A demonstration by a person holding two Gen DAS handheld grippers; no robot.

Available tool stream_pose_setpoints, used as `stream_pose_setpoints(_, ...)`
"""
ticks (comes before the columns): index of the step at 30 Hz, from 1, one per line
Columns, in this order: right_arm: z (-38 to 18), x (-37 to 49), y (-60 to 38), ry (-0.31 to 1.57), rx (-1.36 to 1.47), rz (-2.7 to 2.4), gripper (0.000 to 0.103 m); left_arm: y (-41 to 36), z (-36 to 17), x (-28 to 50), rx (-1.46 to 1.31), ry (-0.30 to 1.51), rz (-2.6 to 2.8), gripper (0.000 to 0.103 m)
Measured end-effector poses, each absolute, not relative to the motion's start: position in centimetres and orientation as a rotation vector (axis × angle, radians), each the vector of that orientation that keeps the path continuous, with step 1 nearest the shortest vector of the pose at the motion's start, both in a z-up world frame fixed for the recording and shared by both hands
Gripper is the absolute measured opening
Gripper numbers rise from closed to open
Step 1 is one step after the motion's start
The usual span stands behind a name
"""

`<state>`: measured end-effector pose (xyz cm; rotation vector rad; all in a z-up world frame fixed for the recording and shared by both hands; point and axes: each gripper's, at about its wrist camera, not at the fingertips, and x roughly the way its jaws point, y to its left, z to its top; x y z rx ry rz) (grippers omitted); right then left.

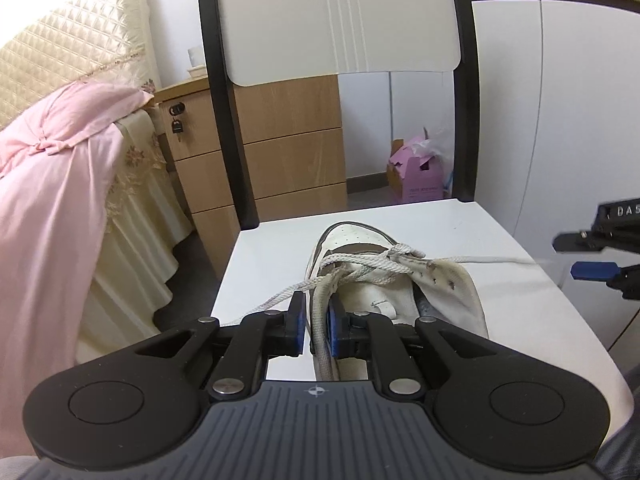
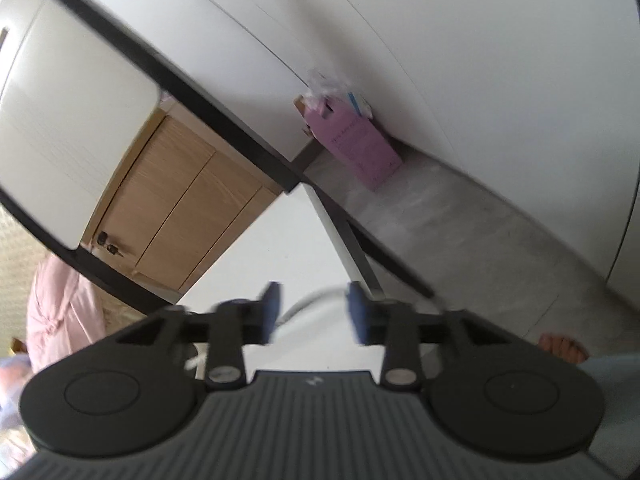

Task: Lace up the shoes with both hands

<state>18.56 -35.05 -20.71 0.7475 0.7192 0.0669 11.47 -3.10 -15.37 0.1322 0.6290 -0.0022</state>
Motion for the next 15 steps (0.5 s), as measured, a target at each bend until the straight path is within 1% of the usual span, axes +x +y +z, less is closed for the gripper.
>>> stream_pose_setpoints(1, -20.2, 18.5, -34.6, 0.704, 0.715, 0.075, 0.057, -2.9, -15.3, 11.4, 0.134, 0.625, -0.009, 0.019)
stream_pose_setpoints(2, -19.7, 18.3, -34.1, 0.689, 0.68, 0.079, 0.067, -2.8, -15.2, 11.2, 0.134, 0.618, -0.015, 0.026)
stream_pose_setpoints(3, -19.3, 18.1, -33.7, 0.672, 0.648, 0.084, 0.071, -2.7, -15.0, 10.8, 0.129, 0.606, -0.025, 0.037)
stream_pose_setpoints(4, -18.8, 17.9, -33.3, 0.654, 0.618, 0.09, 0.076, -2.3, -14.8, 10.5, 0.12, 0.59, -0.036, 0.043)
stream_pose_setpoints(5, -18.4, 17.6, -32.8, 0.636, 0.588, 0.096, 0.077, -1.9, -14.5, 10.2, 0.101, 0.576, -0.052, 0.051)
stream_pose_setpoints(7, -17.7, 17.3, -31.9, 0.609, 0.542, 0.14, 0.079, -1.1, -13.9, 9.6, 0.062, 0.547, -0.085, 0.052)
stream_pose_setpoints(9, -17.1, 17.1, -30.6, 0.589, 0.495, 0.197, 0.08, -0.4, -13.7, 9.5, 0.011, 0.536, -0.109, 0.056)
stream_pose_setpoints(13, -16.2, 16.6, -27.9, 0.578, 0.416, 0.331, 0.081, 1.9, -13.7, 10.3, -0.125, 0.549, -0.097, 0.058)
stream_pose_setpoints(14, -16.1, 16.4, -27.3, 0.582, 0.404, 0.364, 0.081, 2.3, -13.8, 10.6, -0.152, 0.557, -0.087, 0.062)
stream_pose_setpoints(15, -16.1, 16.3, -26.8, 0.588, 0.398, 0.393, 0.081, 2.7, -13.9, 11.0, -0.18, 0.565, -0.077, 0.063)
